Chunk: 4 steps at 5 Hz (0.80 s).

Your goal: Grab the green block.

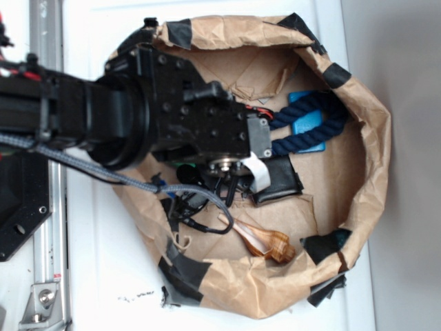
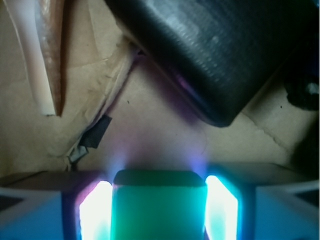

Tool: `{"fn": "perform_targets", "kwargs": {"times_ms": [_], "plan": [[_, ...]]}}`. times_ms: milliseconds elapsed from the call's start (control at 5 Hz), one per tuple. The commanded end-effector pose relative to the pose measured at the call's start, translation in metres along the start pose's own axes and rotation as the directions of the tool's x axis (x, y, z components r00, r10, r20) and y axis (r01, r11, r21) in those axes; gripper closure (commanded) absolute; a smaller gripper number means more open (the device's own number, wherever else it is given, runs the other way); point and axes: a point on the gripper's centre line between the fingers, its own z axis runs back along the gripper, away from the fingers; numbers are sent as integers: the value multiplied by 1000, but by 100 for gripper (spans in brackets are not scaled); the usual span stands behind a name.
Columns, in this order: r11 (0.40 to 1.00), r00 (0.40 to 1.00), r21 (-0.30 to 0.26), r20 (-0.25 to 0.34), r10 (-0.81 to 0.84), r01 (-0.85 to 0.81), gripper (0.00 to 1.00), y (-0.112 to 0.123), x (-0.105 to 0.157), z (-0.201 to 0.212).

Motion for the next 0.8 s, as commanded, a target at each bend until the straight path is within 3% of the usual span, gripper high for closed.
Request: {"fn": "perform_targets", "kwargs": {"times_ms": [0,200,600], "plan": [[980,974,32,125,189,-195,100,20,12,85],[945,938,71,164,305,-320,100,18,24,129],[919,918,94,145,368,-383,100,17,35,131]]}}
